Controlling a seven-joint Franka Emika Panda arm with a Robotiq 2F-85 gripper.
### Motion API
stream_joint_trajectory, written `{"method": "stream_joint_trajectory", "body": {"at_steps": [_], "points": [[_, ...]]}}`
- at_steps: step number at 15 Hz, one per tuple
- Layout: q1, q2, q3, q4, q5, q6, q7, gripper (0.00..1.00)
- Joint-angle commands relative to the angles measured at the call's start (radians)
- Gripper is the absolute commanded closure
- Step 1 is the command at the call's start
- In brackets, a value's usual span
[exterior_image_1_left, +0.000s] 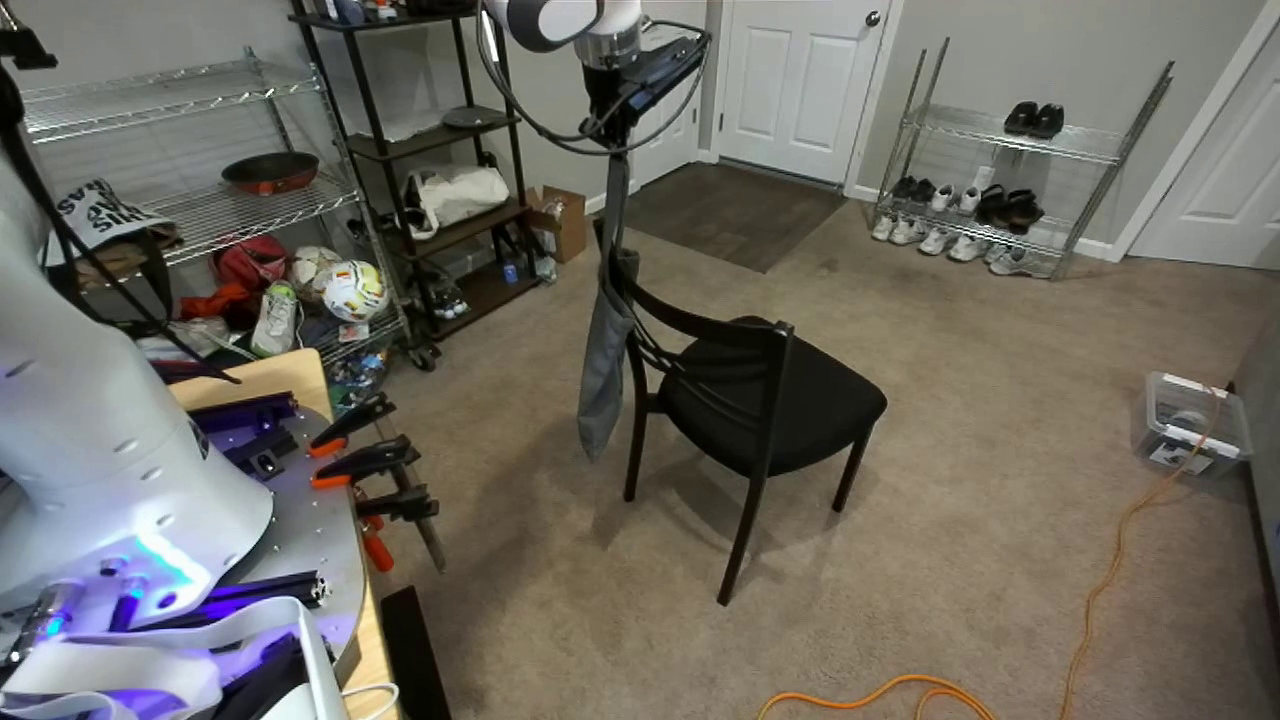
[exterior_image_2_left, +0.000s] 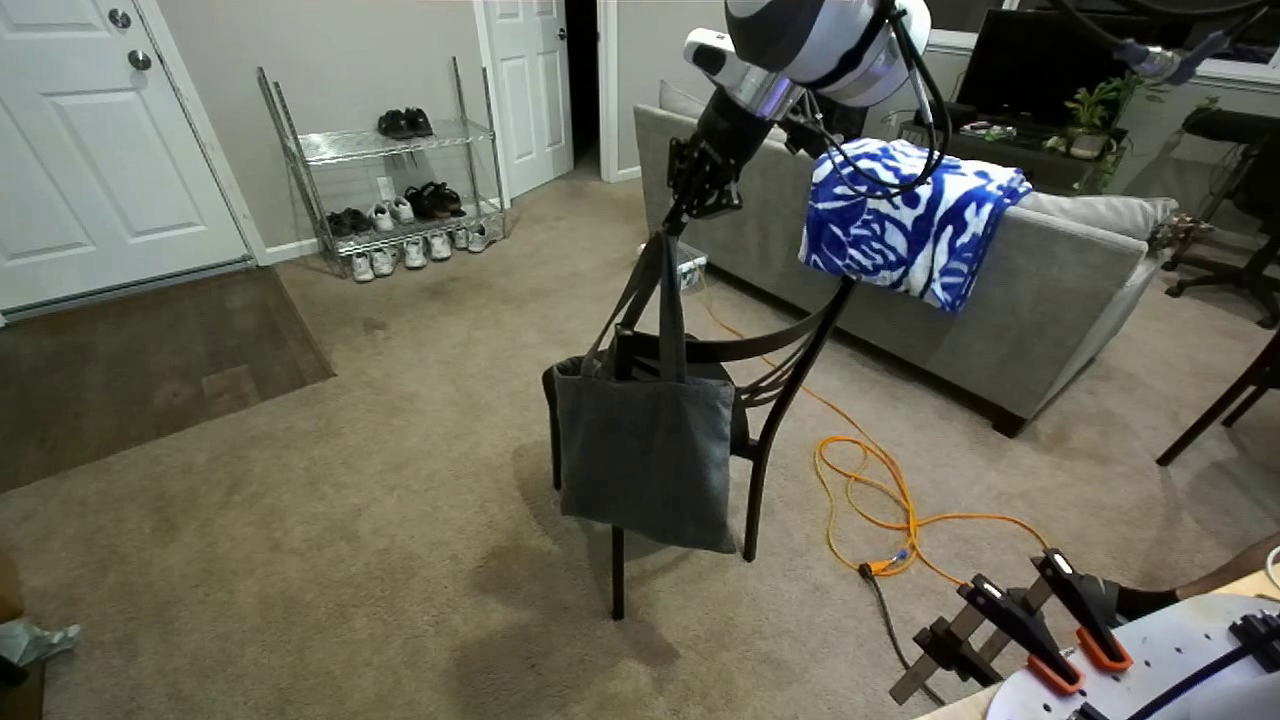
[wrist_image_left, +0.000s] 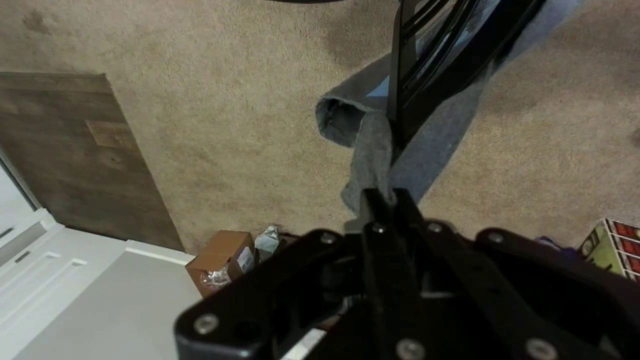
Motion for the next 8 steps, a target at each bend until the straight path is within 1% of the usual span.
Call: {"method": "stream_joint_trajectory", "body": {"at_steps": [1,4,8], "points": [[-0.018,-0.023,0.014,-0.033,0.063,0.026,-0.056,0.98],[-0.023,-0.020,0.014,-0.035,0.094,0.032,-0.059,0.98],[-0.040,-0.013,0.020,-0.038,0.171,0.032,-0.086,0.98]]}}
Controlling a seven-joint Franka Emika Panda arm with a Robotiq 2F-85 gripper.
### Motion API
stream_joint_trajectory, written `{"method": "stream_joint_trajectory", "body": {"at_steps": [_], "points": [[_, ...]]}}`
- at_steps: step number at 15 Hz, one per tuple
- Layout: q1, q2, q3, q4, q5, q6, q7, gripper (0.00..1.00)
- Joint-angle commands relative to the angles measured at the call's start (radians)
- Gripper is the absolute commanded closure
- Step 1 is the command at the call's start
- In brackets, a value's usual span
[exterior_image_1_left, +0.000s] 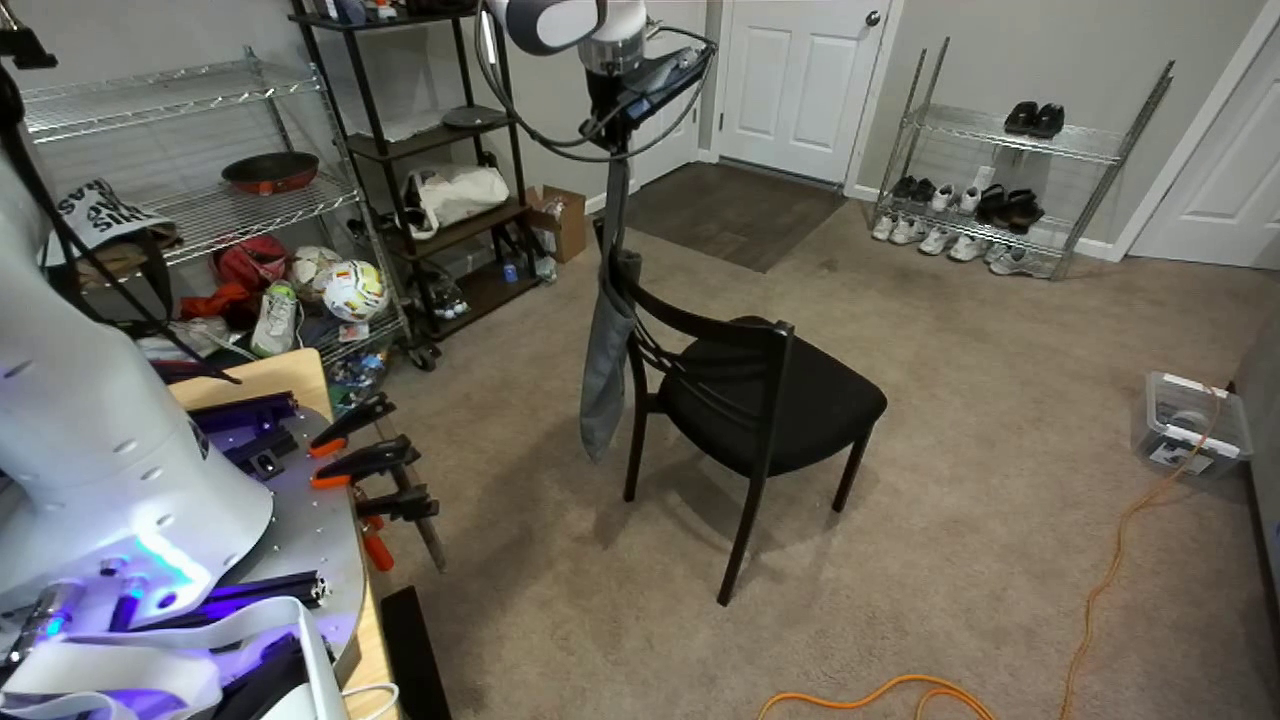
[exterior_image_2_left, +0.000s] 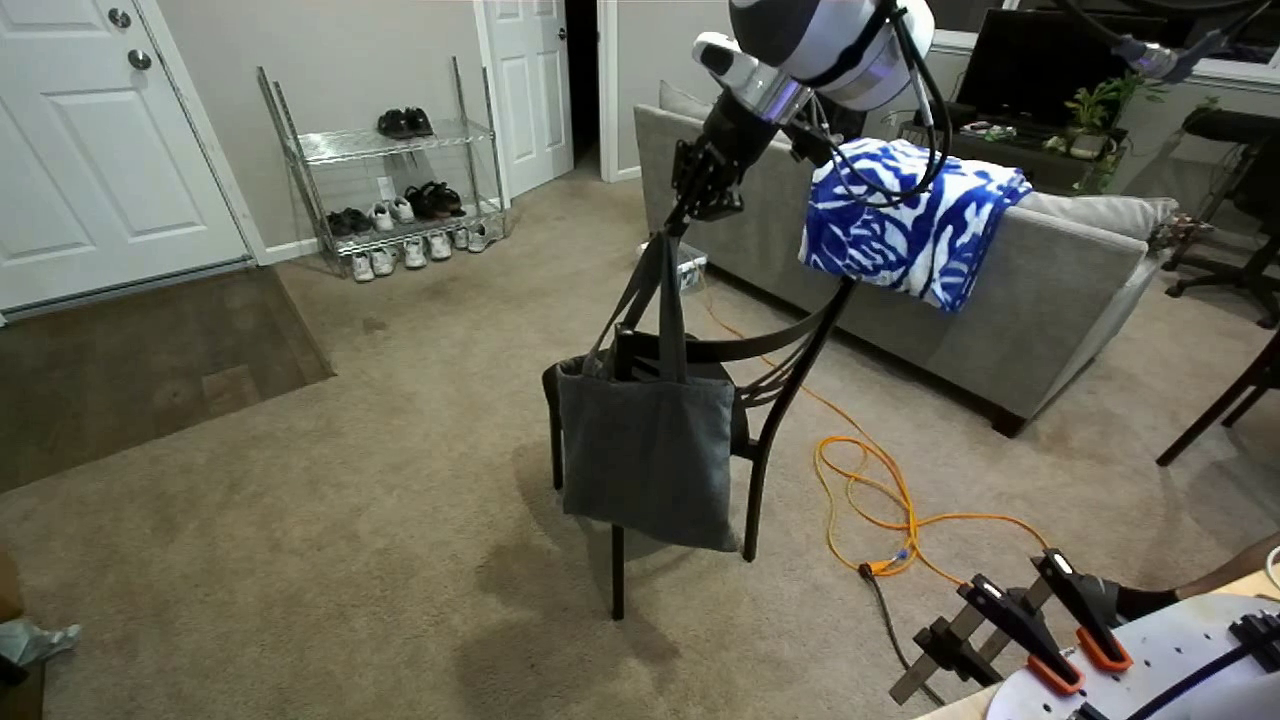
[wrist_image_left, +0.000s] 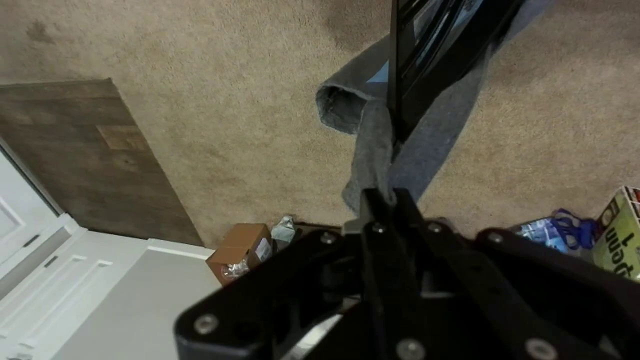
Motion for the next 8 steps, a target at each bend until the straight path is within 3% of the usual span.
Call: {"method": "stream_joint_trajectory", "body": {"at_steps": [1,8], "points": [[-0.034,-0.013,0.020,-0.033,0.098,0.033,-0.085,0.98],[-0.056,0.002,0.001,-0.051,0.220,0.025,-0.160,0.98]]}}
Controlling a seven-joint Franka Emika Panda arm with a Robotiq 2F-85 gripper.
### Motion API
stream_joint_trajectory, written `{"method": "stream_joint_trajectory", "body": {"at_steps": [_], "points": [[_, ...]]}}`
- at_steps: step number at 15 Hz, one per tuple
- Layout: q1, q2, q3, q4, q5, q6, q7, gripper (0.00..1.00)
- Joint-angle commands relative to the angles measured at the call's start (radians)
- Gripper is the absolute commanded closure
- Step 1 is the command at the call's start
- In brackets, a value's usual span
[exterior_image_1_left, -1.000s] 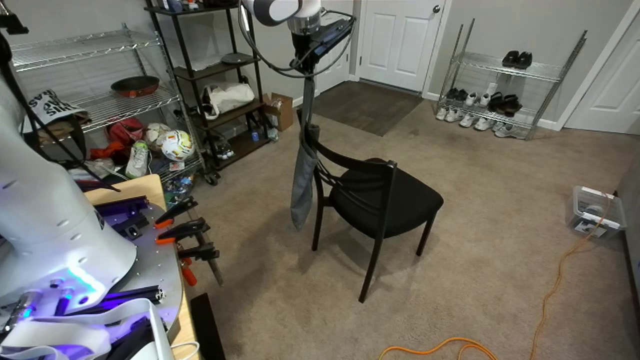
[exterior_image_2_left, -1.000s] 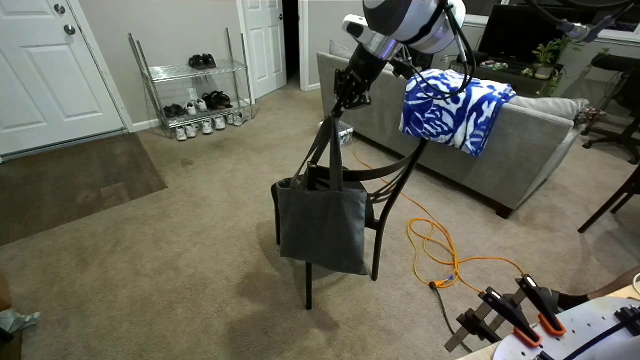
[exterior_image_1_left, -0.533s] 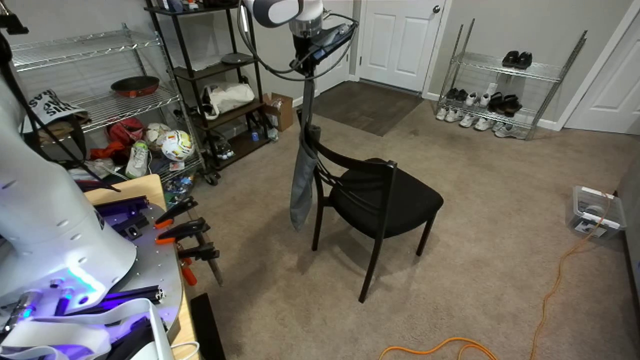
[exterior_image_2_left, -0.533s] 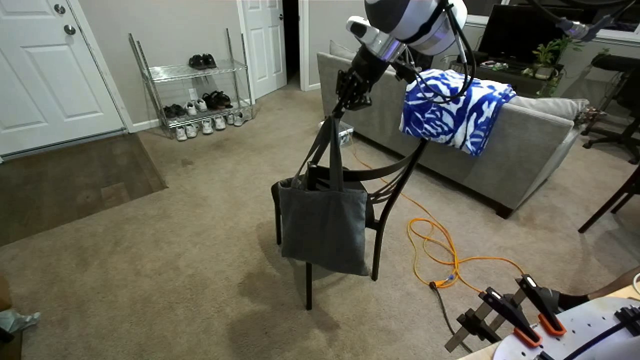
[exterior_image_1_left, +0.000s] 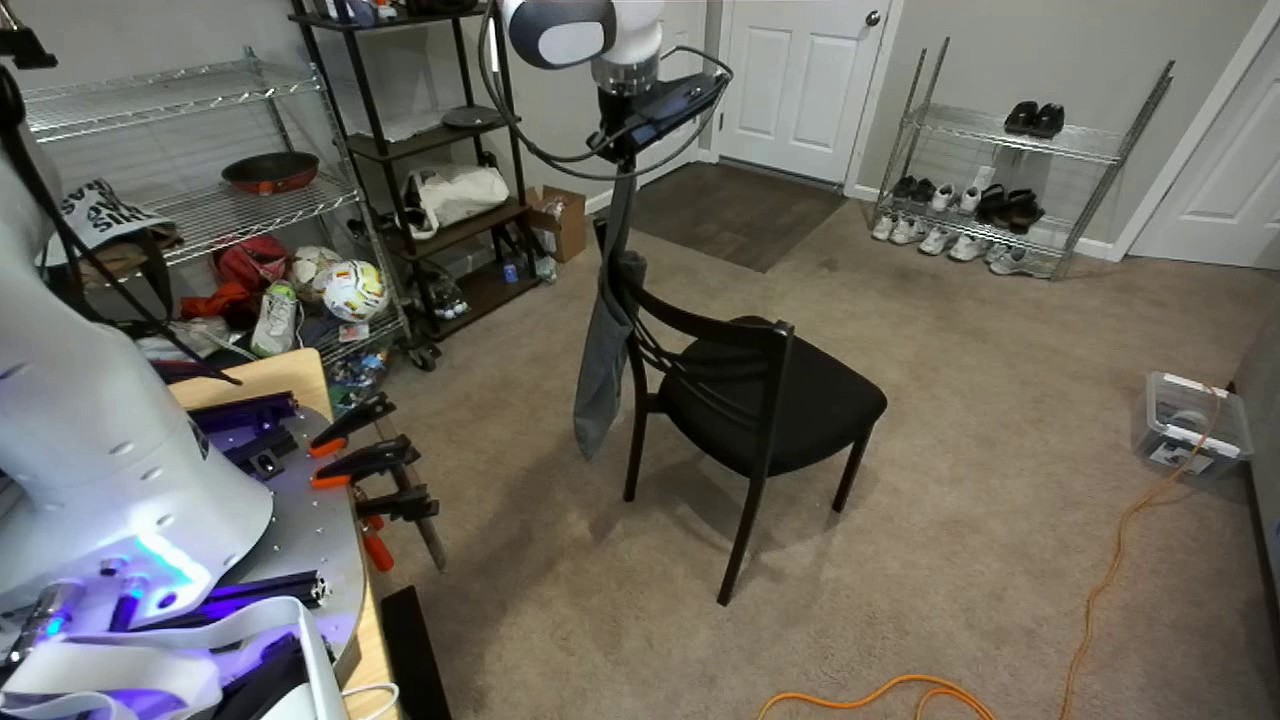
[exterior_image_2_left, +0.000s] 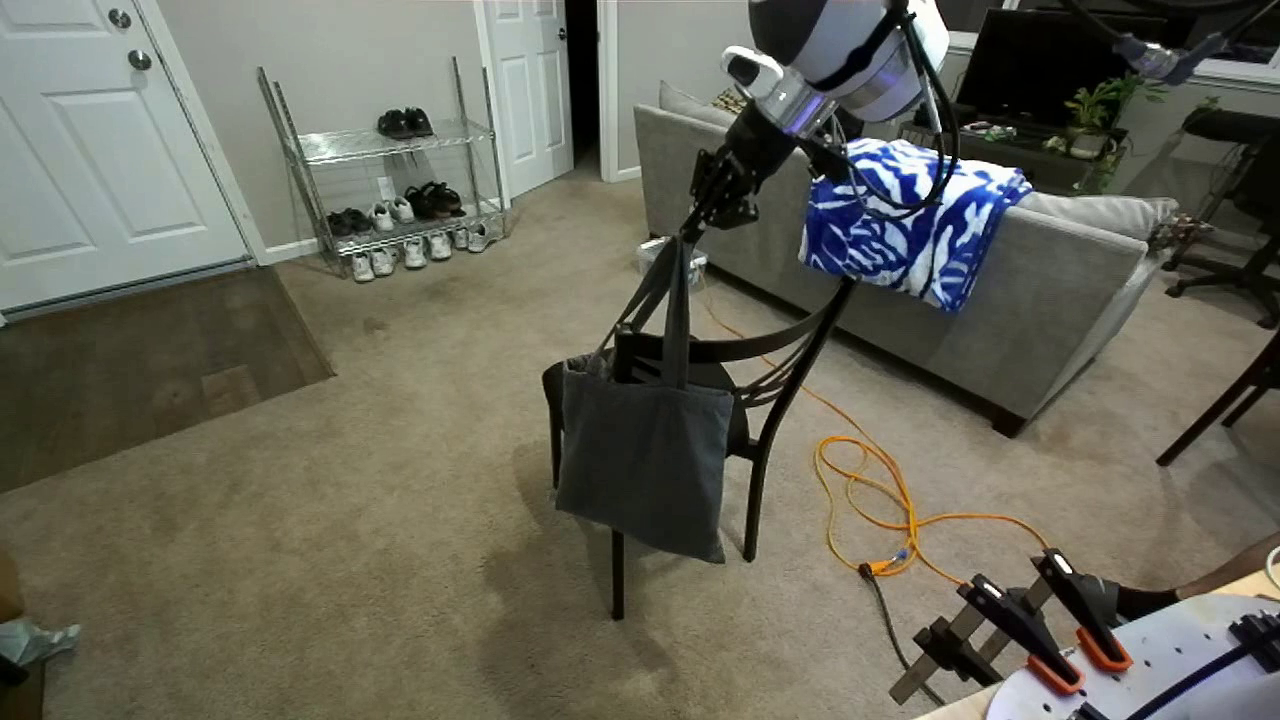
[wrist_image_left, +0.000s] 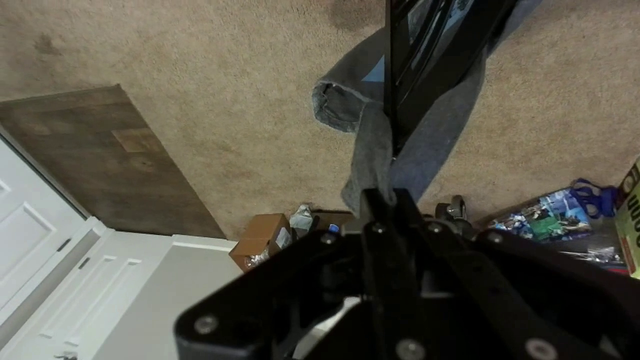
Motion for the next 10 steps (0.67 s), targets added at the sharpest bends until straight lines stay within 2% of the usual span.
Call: {"method": "stream_joint_trajectory", "body": {"at_steps": [1,2,3,10], "points": [[-0.019,0.004,0.002,-0.029,0.072,0.023,-0.075,0.98],[-0.019,0.008,-0.003,-0.031,0.078,0.019,-0.073,0.67],[-0.020,0.015,-0.004,-0.031,0.085,0.017,-0.074,0.66],[-0.001,0.034,-0.026,-0.026,0.057,0.001,-0.042,0.23]]}}
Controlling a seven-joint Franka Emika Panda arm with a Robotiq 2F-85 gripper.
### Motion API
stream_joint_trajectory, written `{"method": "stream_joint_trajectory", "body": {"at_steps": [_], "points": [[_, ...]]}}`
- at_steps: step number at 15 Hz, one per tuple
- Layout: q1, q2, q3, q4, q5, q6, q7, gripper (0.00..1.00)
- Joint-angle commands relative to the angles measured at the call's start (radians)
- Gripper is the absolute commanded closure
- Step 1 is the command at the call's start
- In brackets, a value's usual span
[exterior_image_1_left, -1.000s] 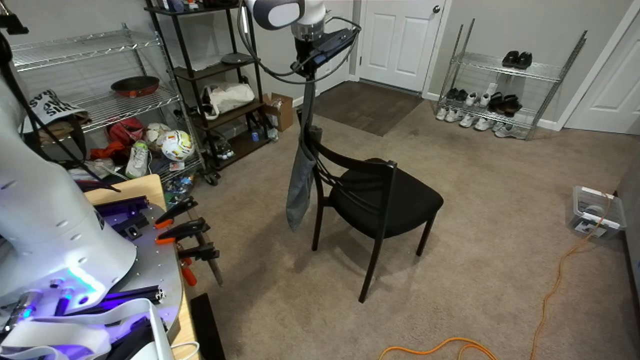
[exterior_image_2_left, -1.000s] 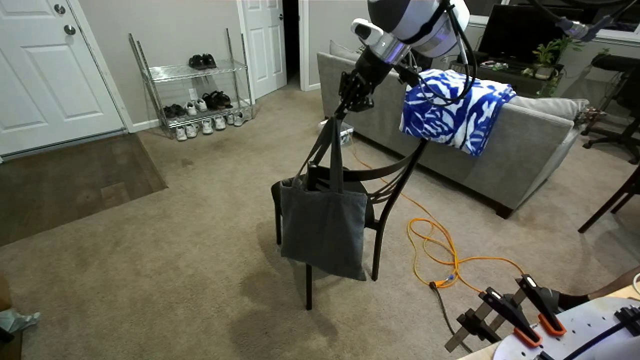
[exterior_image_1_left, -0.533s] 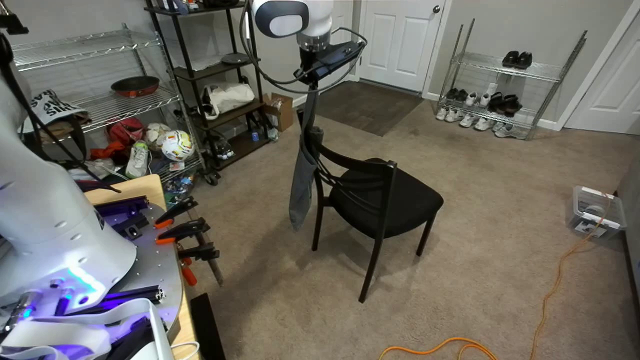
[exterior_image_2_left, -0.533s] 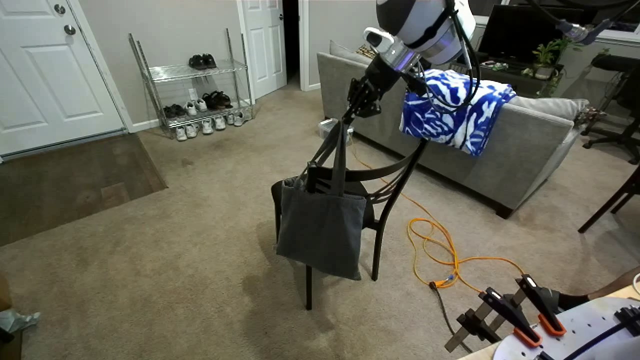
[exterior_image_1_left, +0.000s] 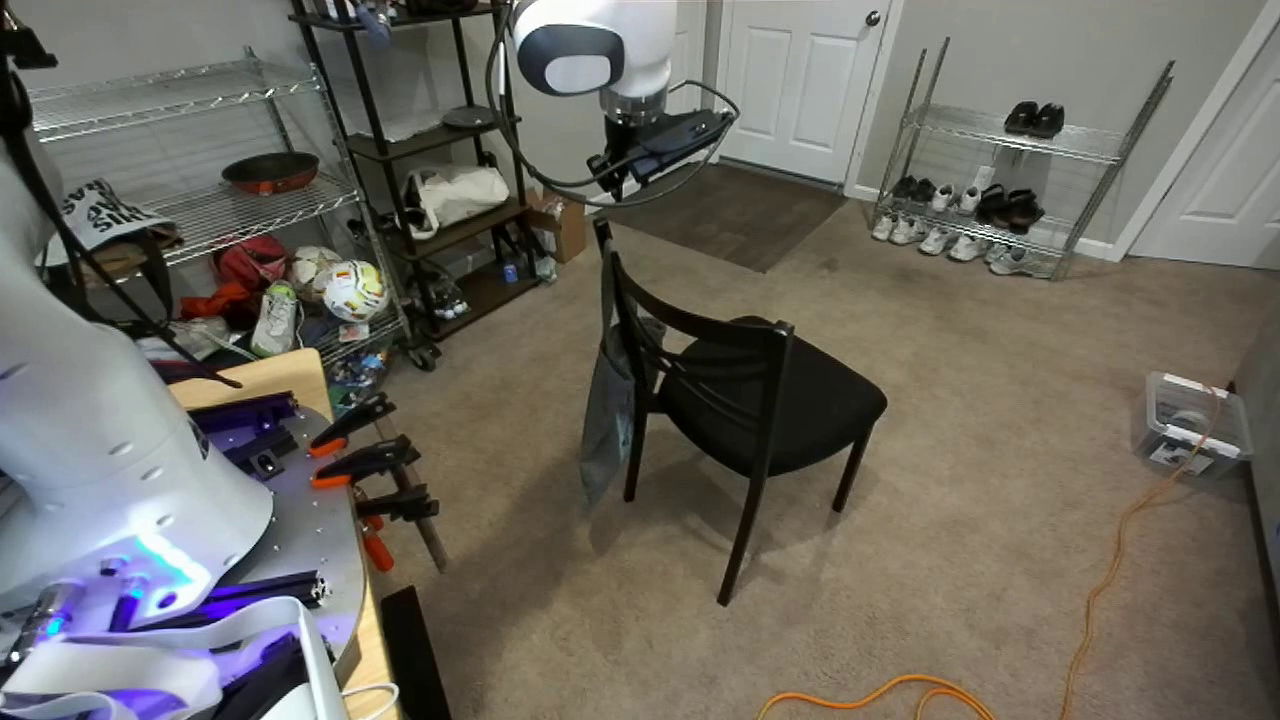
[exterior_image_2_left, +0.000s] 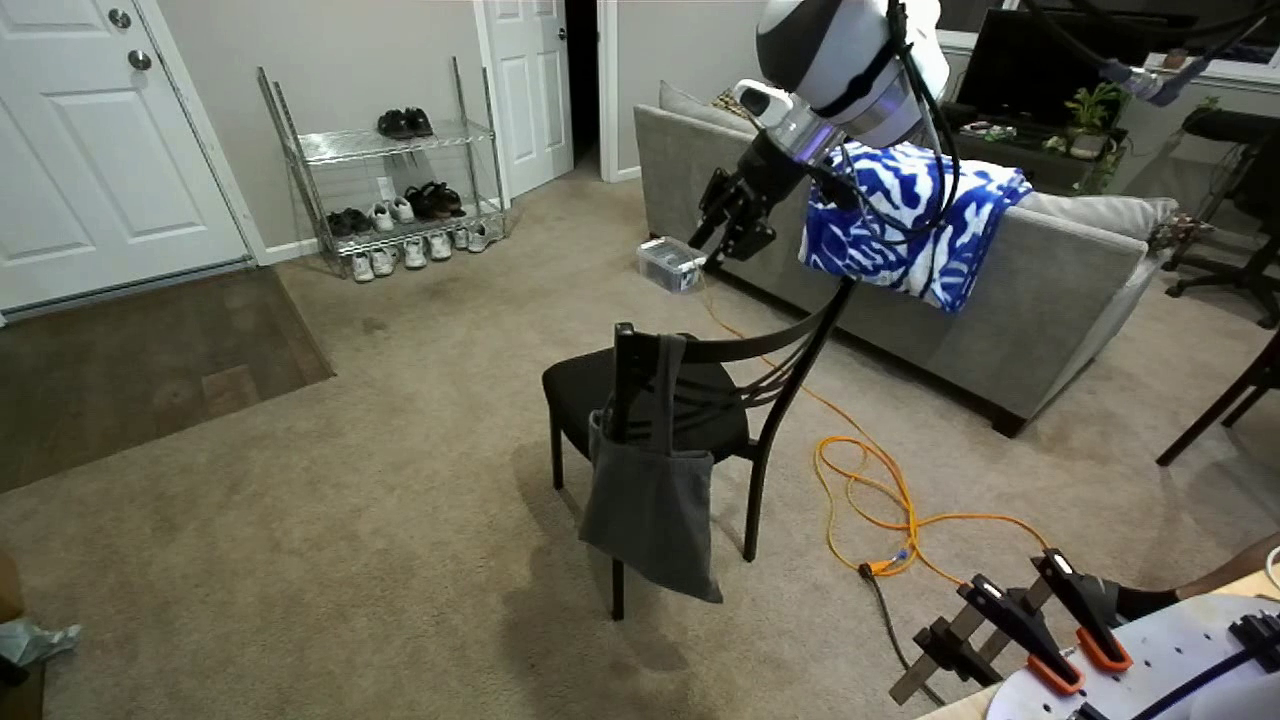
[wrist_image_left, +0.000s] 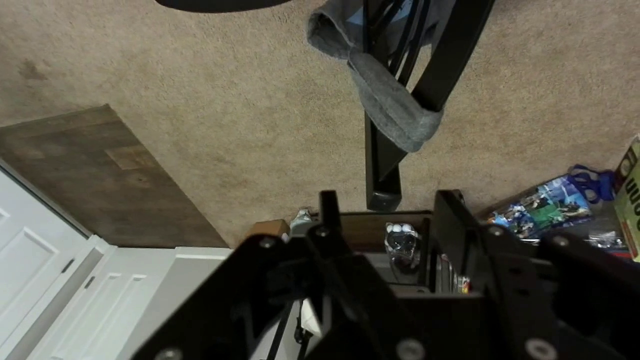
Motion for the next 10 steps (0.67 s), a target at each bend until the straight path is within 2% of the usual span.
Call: {"method": "stream_joint_trajectory", "body": {"at_steps": [1,3,5,6,8,10], "points": [[0.016,-0.004,-0.011,-0.013,-0.012,-0.005,-0.009,0.16],[0.031,-0.001,-0.019,-0.010,-0.042,-0.024,0.017,0.03],[0.025,0.009,-0.013,0.002,-0.021,-0.017,0.006,0.00],[0.029,0.010,-0.013,0.002,-0.023,-0.018,0.008,0.09],[0.030,0.010,-0.013,0.002,-0.023,-0.018,0.008,0.00],[0.029,0.010,-0.015,0.002,-0.023,-0.018,0.008,0.00]]}}
